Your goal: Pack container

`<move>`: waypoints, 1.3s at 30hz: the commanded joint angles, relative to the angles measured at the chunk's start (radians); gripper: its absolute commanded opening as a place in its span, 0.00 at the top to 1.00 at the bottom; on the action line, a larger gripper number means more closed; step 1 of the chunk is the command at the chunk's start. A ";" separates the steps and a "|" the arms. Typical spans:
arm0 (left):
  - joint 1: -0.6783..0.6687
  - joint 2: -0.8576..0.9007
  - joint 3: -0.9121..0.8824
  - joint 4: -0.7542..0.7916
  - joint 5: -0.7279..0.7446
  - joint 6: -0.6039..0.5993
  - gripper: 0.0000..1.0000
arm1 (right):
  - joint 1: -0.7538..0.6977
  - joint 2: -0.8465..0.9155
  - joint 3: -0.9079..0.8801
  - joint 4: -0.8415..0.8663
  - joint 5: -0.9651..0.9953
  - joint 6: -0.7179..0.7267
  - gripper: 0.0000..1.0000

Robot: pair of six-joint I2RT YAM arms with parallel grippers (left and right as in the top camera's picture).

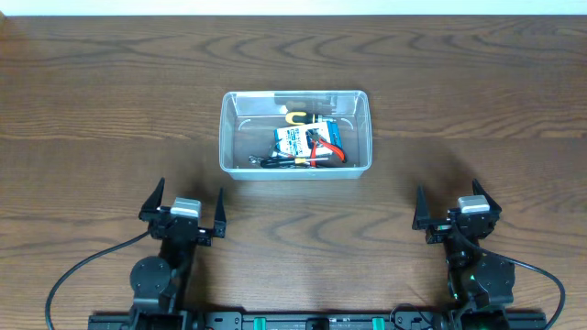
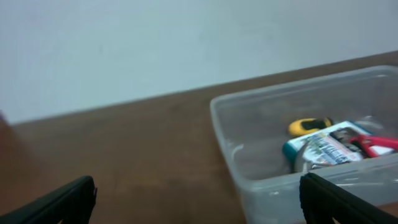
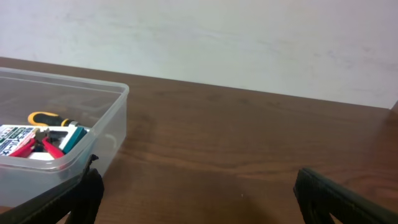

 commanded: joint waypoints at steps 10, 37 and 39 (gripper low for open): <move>0.012 -0.005 -0.027 -0.040 -0.152 -0.152 0.02 | -0.013 -0.009 -0.004 -0.003 -0.006 -0.006 0.01; 0.012 -0.002 -0.027 -0.041 -0.129 -0.170 0.02 | -0.013 -0.009 -0.004 -0.003 -0.006 -0.006 0.01; 0.012 -0.002 -0.027 -0.041 -0.130 -0.170 0.02 | -0.013 -0.009 -0.004 -0.003 -0.006 -0.006 0.01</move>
